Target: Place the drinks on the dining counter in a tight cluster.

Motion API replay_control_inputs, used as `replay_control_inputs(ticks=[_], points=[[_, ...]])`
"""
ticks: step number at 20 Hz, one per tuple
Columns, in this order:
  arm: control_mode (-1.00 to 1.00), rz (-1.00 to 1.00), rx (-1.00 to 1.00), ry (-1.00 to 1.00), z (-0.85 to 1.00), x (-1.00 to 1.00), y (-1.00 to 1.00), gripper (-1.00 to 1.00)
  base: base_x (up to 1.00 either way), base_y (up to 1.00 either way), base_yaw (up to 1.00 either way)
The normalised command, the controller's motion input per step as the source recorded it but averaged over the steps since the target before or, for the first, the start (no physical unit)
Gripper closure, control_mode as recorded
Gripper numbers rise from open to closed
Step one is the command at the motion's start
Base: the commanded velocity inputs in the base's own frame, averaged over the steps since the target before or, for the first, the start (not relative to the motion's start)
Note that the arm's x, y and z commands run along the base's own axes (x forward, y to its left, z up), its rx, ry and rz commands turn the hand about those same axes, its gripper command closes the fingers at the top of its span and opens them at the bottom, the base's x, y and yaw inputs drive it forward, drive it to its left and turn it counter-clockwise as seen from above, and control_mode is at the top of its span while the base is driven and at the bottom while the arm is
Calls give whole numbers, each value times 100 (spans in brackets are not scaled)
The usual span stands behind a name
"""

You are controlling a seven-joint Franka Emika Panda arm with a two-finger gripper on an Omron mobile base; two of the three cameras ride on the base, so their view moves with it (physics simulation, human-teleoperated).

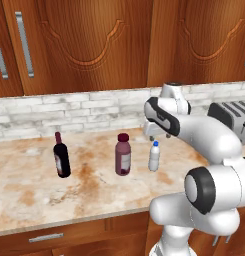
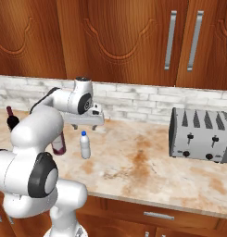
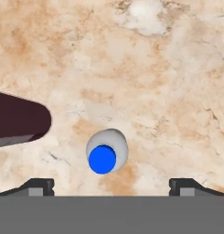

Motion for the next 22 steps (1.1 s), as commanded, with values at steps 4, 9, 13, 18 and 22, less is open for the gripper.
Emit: replay_control_inputs(ticks=[4,9,13,18,22], points=[[-100,-1,0,-2,-16,18,3,-100,0,0,0],[-100,0,0,0,-4,2,0,-100,0,0,0],[-100,0,0,0,-18,2,5,-100,0,0,0],[-100,0,0,0,-9,3,1,-100,0,0,0],[-100,0,0,0,-2,3,2,-100,0,0,0]])
